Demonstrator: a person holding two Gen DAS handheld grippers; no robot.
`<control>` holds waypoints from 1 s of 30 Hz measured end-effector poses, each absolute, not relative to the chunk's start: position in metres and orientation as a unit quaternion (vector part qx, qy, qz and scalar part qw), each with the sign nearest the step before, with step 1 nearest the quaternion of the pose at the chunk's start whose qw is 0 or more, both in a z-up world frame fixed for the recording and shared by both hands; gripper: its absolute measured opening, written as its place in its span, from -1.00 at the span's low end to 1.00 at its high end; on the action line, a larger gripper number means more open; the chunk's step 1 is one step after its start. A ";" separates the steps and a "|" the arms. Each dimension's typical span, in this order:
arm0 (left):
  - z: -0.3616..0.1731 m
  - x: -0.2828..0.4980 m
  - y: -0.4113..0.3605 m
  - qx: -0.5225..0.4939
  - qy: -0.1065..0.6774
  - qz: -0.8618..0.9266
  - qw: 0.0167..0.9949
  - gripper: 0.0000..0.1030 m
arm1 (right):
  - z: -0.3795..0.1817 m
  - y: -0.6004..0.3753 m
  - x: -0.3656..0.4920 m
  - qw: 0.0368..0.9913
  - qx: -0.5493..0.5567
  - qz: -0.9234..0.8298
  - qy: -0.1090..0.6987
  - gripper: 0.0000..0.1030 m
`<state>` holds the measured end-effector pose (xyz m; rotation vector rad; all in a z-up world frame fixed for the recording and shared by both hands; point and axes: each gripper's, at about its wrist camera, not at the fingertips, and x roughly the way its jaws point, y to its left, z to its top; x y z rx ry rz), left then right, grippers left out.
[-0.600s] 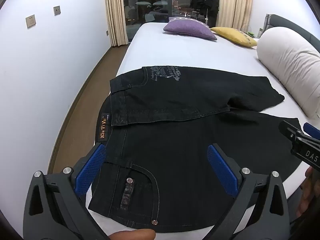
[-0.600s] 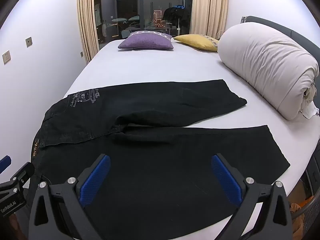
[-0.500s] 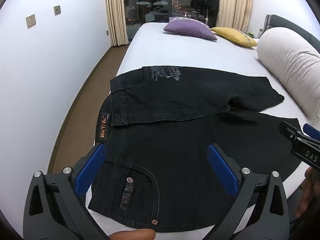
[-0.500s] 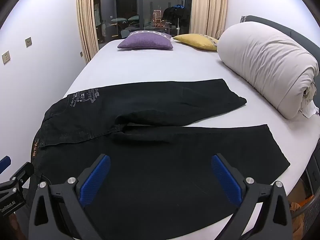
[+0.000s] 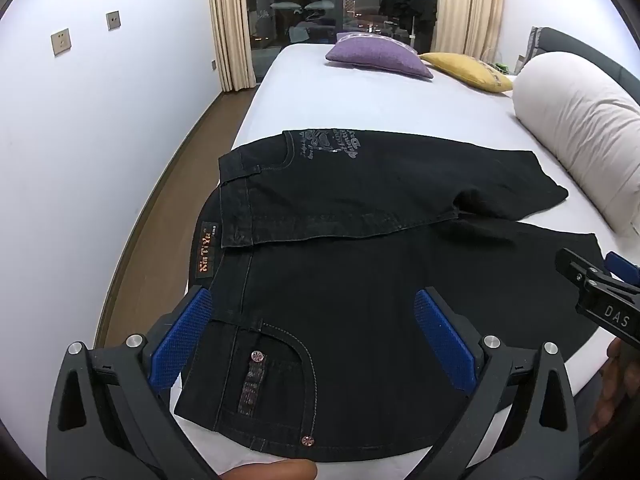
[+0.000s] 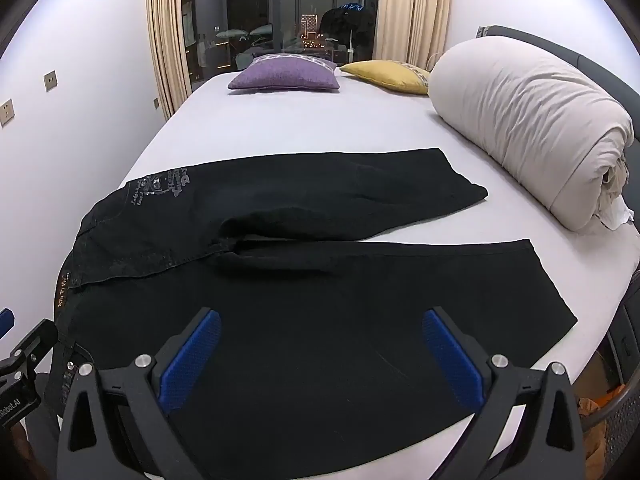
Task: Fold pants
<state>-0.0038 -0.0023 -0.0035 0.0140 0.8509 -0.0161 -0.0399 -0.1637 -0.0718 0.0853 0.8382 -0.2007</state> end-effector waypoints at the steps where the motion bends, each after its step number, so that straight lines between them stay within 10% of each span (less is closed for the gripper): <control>1: -0.003 -0.004 -0.002 0.007 0.413 -0.008 0.911 1.00 | -0.072 -0.163 -0.040 0.908 0.041 -0.097 0.406 1.00; 30: -0.005 -0.007 -0.002 0.007 0.414 -0.008 0.910 1.00 | -0.075 -0.161 -0.043 0.905 0.038 -0.097 0.412 1.00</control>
